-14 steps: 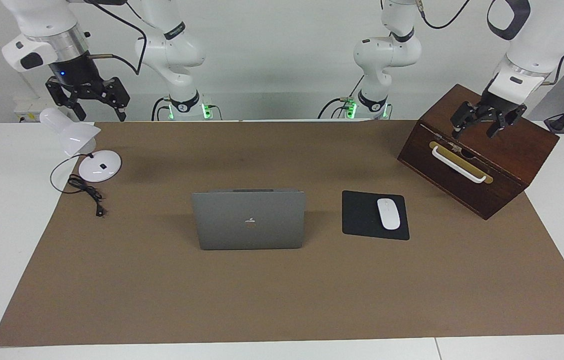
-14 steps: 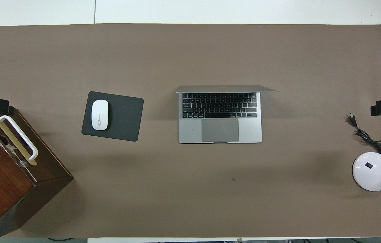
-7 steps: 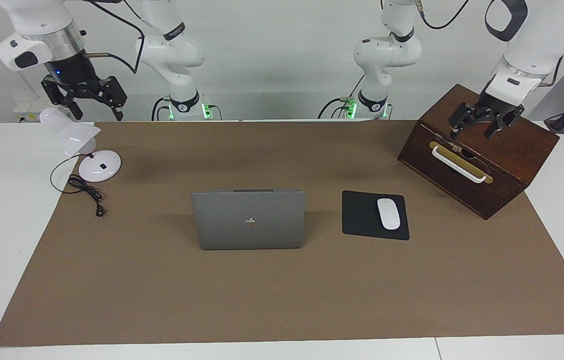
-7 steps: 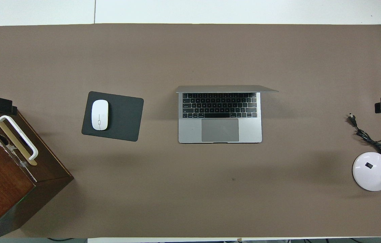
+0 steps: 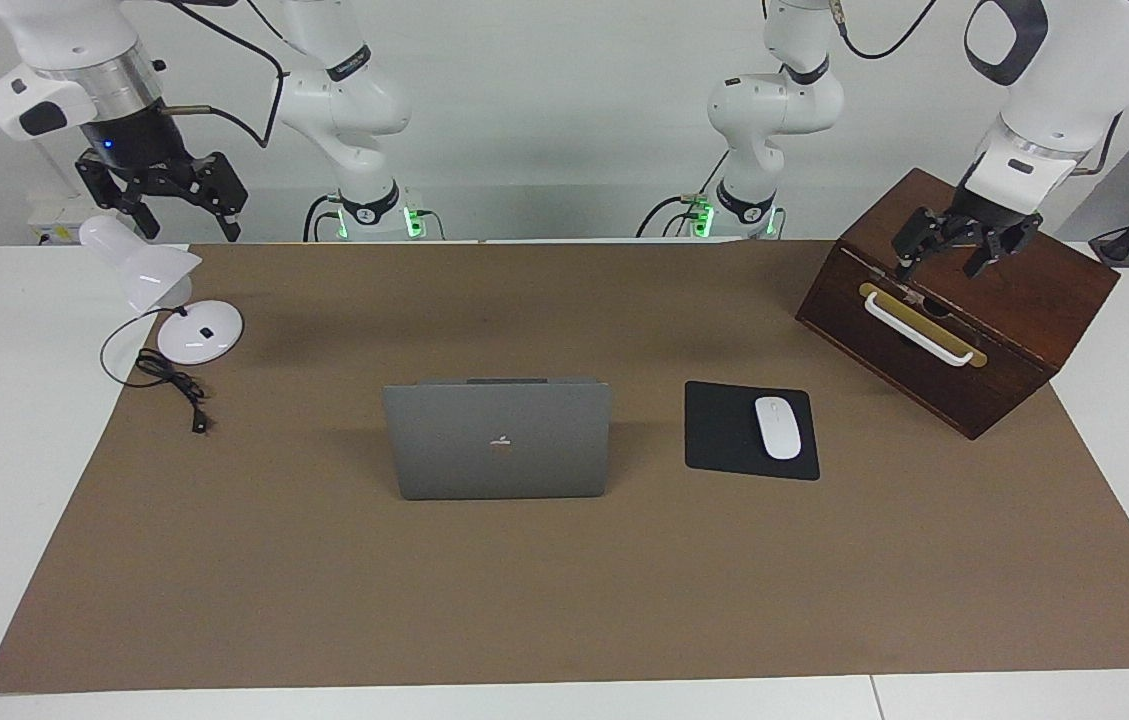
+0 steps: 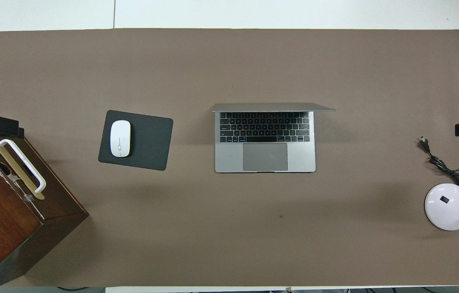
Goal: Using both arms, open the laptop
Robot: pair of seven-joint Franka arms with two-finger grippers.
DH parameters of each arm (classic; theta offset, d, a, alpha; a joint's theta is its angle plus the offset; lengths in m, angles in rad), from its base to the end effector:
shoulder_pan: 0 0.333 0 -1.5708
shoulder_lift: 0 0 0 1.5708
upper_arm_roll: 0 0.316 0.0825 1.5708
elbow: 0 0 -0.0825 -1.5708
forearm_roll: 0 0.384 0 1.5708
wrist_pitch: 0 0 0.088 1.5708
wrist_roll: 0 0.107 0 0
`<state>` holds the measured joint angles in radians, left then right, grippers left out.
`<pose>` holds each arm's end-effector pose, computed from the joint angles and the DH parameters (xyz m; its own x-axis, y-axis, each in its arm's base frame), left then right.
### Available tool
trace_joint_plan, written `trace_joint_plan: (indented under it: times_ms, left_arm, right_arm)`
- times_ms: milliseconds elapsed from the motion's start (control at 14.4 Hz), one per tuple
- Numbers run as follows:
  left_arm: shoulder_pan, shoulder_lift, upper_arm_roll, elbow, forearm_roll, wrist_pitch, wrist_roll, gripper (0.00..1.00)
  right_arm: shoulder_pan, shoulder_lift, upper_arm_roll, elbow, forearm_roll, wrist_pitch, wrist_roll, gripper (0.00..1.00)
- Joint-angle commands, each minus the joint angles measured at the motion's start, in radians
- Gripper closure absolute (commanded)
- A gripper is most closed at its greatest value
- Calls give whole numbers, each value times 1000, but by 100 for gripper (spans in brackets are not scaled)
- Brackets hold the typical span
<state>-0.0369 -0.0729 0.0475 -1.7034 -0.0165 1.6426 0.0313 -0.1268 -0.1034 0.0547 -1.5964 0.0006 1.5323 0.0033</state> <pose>0.5368 0.0049 0.6077 0.9997 -0.0196 0.0126 -0.0198 -0.9996 0.0195 0.5168 -0.0355 0.6644 0.9964 -0.0753 0.0392 -0.0756 -0.9971 0.0049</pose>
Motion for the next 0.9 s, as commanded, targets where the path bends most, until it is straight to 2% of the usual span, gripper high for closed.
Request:
trace_joint_plan:
  times_ms: [0,834]
  left_arm:
    - [-14,-25,9,-33,-6,13,-16,0]
    - [-8,-22,9,-10,-8,-20,-16,0]
  right_arm:
    - [-16,11,11,21,-25,-21,-22,0]
    - [-10,5,11,9,-21,-12,-17,0]
